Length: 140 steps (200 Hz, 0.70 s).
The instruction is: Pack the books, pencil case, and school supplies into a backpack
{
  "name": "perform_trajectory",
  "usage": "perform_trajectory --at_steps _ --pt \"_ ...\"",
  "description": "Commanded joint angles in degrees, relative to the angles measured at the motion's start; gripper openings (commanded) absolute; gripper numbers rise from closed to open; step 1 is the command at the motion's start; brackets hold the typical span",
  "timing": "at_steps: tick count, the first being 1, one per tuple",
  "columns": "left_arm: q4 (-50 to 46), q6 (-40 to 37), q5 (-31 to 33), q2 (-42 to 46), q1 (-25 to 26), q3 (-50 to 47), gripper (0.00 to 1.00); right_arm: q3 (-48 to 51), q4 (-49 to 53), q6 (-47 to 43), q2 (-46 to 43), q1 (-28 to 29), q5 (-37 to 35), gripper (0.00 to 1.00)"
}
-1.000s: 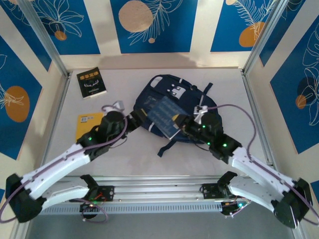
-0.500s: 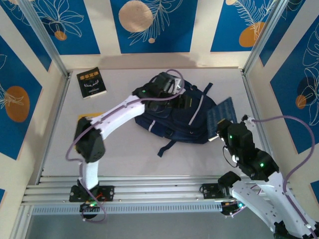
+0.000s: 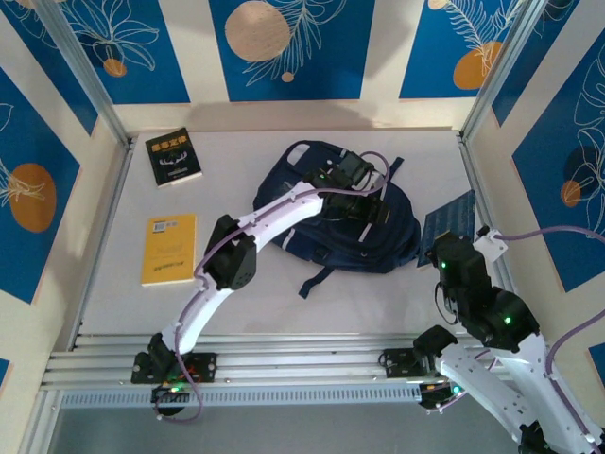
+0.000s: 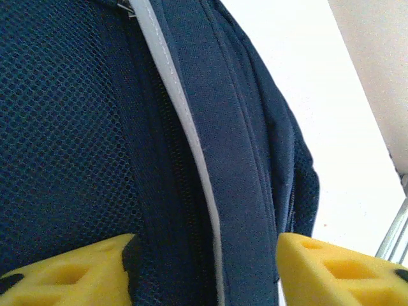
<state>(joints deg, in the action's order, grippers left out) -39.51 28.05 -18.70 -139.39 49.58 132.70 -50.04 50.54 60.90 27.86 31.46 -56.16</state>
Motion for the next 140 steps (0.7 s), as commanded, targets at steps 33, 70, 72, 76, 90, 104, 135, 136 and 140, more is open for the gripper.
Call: perform_trajectory --at_steps 33,70,72,76,90,104,135,136,140 --pt "0.36 0.18 -2.93 -0.62 1.45 2.47 0.42 2.99 -5.43 -1.8 -0.81 -0.7 -0.11 0.0" --pt "0.48 -0.32 -2.73 -0.67 1.92 2.64 0.38 3.55 -6.22 -1.75 -0.83 -1.55 1.56 0.0" --pt "0.46 -0.29 -2.72 -0.81 1.92 2.71 0.38 3.55 -6.24 -1.69 -0.8 -1.55 1.64 0.0" --pt "0.48 -0.24 -2.82 -1.0 1.98 2.81 0.37 3.47 -6.3 -1.64 -0.84 -1.66 1.83 0.0" --pt "0.19 -0.02 -2.74 -1.7 1.92 2.98 0.36 3.31 -6.26 -1.67 -0.83 -2.01 2.37 0.0" --pt "-0.34 -0.12 -2.57 -2.77 2.0 3.74 0.31 3.05 -6.21 -1.67 -0.82 -2.19 2.85 0.0" --pt "-4.43 -1.1 -0.99 -5.18 1.84 8.53 0.0 2.28 -5.45 -1.75 -0.89 -2.46 3.25 0.0" --pt "-4.57 -1.13 -0.9 -5.18 1.84 8.62 0.0 2.25 -5.41 -1.75 -0.84 -2.46 3.3 0.0" --pt "-5.06 -1.32 -0.49 -4.98 1.9 8.94 0.0 2.09 -5.33 -1.91 -0.86 -2.46 3.36 0.0"
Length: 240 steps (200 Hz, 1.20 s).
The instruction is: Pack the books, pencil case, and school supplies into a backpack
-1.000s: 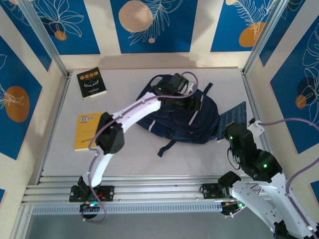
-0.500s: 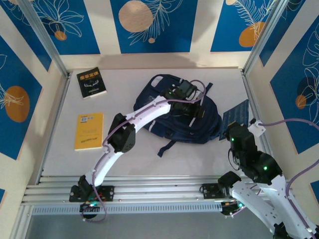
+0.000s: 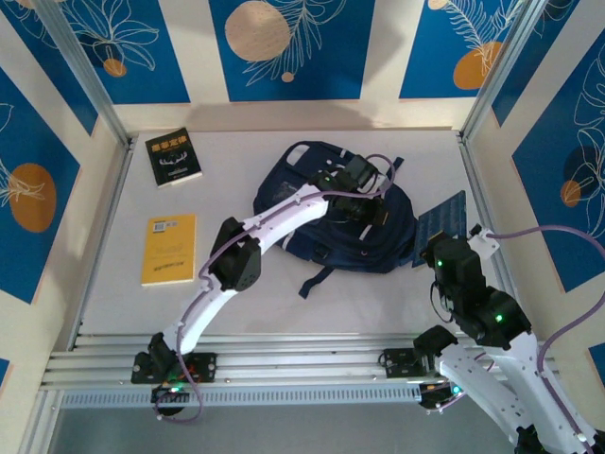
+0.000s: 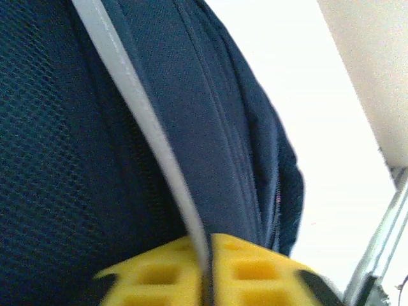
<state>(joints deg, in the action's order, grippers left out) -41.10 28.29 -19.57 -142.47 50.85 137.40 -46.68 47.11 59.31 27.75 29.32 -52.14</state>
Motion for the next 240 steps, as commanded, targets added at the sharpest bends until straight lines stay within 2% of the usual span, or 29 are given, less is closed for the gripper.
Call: perform_trajectory --at_steps 1,60,96,129,174,203,240 --pt "-3.59 -1.61 0.44 -1.83 0.6 4.26 0.0 -1.38 -1.87 -0.33 -0.76 -0.32 -0.63 0.0" --pt "-6.38 -3.5 0.2 9.1 -2.46 4.3 0.0 -3.05 -1.58 -3.57 -0.8 -0.49 0.82 0.0" --pt "-11.33 -6.06 -0.02 15.16 -4.65 4.3 0.0 -3.25 -2.87 -5.92 -0.76 -0.49 2.85 0.0" --pt "-16.03 -8.24 0.15 18.81 -6.66 3.97 0.0 -3.04 -3.84 -8.2 -0.83 -0.49 6.25 0.0" --pt "-15.87 -7.49 -2.98 23.21 -10.16 3.84 0.0 -0.76 -5.78 -10.91 -0.68 -0.62 13.04 0.0" --pt "-14.79 -7.29 -6.42 25.43 -12.5 3.41 0.0 1.46 -8.68 -13.9 -0.68 -0.95 20.24 0.0" --pt "-12.86 -7.2 -11.76 27.8 -14.9 1.97 0.0 4.29 -14.37 -12.79 -0.65 -5.54 38.61 0.0"
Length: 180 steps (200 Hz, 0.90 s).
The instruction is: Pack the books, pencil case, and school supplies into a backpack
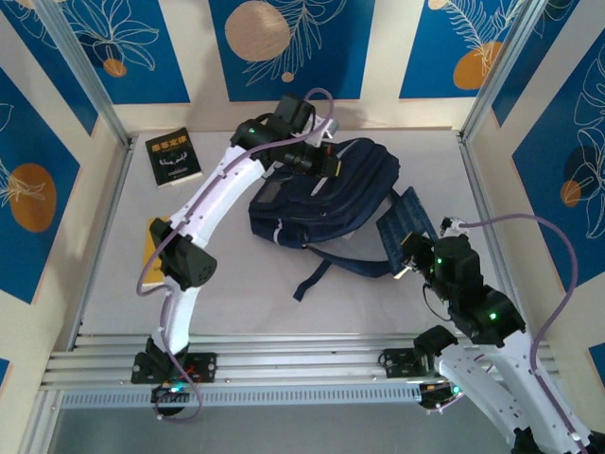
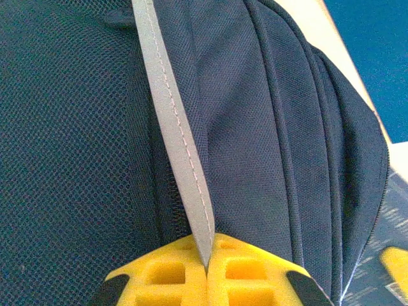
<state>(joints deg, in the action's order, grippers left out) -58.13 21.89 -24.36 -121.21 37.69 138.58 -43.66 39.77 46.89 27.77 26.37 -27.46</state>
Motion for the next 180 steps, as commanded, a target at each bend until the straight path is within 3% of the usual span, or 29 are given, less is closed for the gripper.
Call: perform_trajectory --at_steps 1,42,63,86,117,180 --pt "4.21 -0.79 -7.13 6.56 -1.79 0.76 0.0 1.37 -7.23 -0.3 -0.6 -2.83 14.46 0.0" --pt "5.9 -2.15 -13.38 9.04 -2.95 -1.3 0.0 4.58 -15.47 7.05 1.92 -15.17 39.01 0.0" --pt "6.55 -2.8 -15.72 10.16 -3.33 -2.68 0.0 9.8 -26.98 15.82 3.45 -22.67 52.65 0.0" --pt "6.94 -3.23 -17.4 11.18 -3.5 -3.82 0.0 15.54 -41.13 25.38 7.96 -27.16 61.42 0.0" --pt "7.57 -3.26 -19.0 12.28 -3.85 -5.05 0.0 16.74 -47.58 27.4 12.47 -26.62 62.21 0.0" --pt "8.91 -2.47 -21.33 12.9 -4.55 -5.74 0.0 11.97 -45.41 22.5 18.86 -19.53 54.61 0.0"
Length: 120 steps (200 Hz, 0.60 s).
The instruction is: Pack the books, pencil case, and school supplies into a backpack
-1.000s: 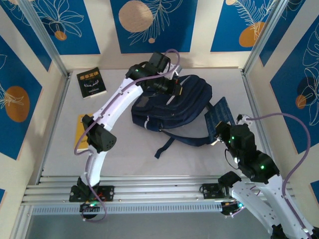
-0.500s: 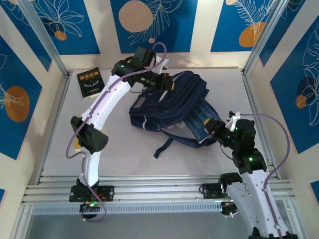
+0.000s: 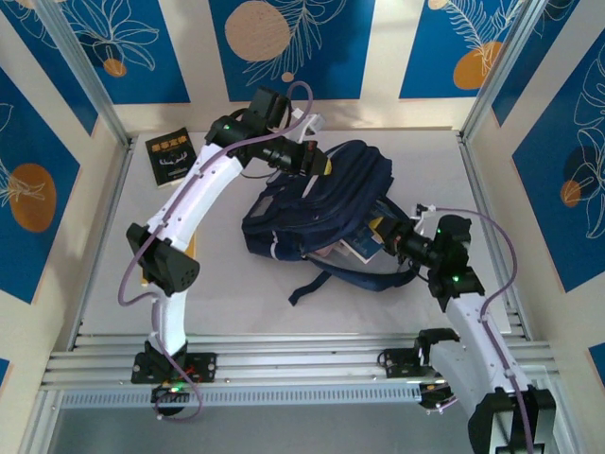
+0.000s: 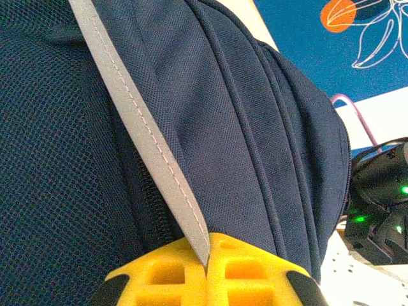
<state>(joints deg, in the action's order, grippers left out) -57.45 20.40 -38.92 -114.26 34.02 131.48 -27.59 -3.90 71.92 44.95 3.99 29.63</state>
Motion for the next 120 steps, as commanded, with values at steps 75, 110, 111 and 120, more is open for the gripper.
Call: perform_trajectory --at_steps 75,110,111,120 --pt "9.11 -0.61 -8.26 6.84 -1.94 0.31 0.0 -11.72 7.84 -14.61 14.42 14.84 -22.15 0.0" --pt "8.54 -1.63 -8.47 7.47 -2.29 -0.26 0.0 -15.23 10.25 -14.49 20.81 17.58 -27.51 0.0" --pt "8.56 -1.66 -8.46 7.47 -2.34 -0.26 0.0 -15.3 10.42 -14.47 20.98 17.74 -27.82 0.0" --pt "8.41 -1.77 -8.53 7.57 -2.38 -0.37 0.0 -16.7 11.76 -14.26 22.16 19.13 -30.24 0.0"
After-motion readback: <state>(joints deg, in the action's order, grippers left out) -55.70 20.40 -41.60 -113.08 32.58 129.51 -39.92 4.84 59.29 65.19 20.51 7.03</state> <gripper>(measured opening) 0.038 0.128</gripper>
